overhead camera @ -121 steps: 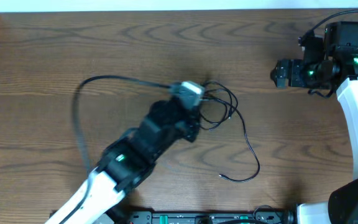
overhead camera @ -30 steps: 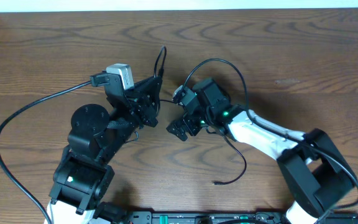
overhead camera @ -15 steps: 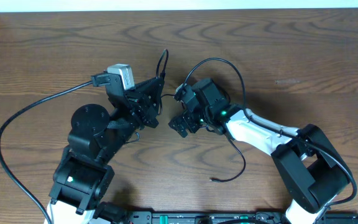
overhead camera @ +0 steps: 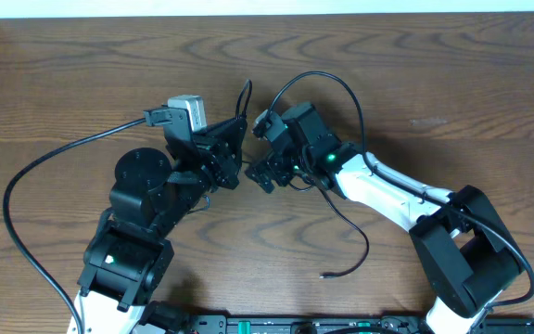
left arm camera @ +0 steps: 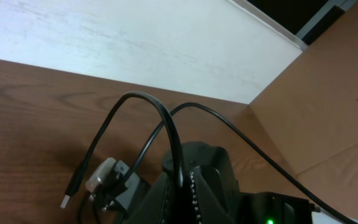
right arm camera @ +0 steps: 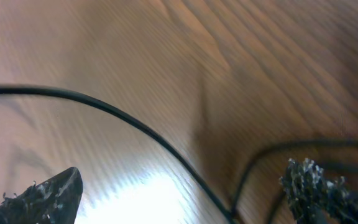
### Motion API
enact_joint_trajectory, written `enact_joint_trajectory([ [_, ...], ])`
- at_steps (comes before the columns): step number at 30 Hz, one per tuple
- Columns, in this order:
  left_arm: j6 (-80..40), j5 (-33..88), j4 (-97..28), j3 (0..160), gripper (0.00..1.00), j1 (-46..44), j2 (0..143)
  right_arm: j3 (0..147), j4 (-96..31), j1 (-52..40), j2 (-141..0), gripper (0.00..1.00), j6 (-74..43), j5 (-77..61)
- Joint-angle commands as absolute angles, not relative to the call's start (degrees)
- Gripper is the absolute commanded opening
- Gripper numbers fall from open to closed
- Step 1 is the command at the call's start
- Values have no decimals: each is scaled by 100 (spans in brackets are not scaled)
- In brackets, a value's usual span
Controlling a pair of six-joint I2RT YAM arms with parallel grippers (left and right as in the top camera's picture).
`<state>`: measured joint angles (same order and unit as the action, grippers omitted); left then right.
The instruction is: Untangle cables
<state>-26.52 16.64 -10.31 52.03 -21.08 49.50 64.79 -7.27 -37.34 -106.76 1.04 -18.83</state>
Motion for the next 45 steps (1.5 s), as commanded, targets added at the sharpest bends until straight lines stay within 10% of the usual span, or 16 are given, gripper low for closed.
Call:
enact_joint_trajectory([
  [1, -2517, 1737, -1015, 5301, 9, -2080, 4871, 6563, -860, -3706, -10608, 99, 480, -1448],
  [45, -2519, 1732, -998, 5312, 9, -2080, 4064, 6558, 338, -3955, -11284, 99, -123, -2303],
])
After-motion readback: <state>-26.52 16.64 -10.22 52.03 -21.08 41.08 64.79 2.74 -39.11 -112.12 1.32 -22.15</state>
